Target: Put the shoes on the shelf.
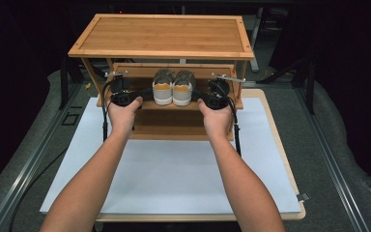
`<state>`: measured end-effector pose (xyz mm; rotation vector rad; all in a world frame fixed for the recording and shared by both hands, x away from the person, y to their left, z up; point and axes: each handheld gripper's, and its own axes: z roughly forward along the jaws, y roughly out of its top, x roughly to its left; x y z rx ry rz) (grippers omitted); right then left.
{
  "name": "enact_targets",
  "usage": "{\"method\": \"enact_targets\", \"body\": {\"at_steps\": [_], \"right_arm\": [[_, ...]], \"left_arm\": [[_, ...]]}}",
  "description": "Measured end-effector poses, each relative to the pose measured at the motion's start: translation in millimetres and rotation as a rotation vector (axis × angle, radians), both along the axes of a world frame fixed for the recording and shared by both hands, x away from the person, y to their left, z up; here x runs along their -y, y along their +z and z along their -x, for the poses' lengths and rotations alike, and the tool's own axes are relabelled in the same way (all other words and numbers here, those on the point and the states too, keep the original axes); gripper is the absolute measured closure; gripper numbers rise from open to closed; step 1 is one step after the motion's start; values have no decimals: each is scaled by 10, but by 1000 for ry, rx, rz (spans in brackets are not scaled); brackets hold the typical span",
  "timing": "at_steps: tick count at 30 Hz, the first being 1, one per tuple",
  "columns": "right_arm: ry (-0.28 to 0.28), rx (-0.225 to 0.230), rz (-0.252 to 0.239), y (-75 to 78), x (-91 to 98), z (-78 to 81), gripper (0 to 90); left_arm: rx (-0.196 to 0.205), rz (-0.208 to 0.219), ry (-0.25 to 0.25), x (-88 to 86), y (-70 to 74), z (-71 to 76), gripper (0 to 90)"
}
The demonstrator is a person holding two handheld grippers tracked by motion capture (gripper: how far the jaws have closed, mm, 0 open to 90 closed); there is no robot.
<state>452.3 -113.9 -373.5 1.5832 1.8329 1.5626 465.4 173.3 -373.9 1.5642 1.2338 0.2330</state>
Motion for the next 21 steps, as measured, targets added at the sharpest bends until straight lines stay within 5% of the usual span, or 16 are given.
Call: {"method": "enact_targets", "body": {"at_steps": [9, 14, 21], "right_arm": [[-16, 0, -21, -24, 11, -55, 900], [-30, -3, -38, -38, 16, -86, 900], [-25, 3, 8, -14, -9, -111, 900]], "left_arm": [[-4, 21, 16, 24, -12, -50, 900], [-4, -5, 10, 30, -1, -83, 899], [-2, 8, 16, 32, -16, -126, 900]]}}
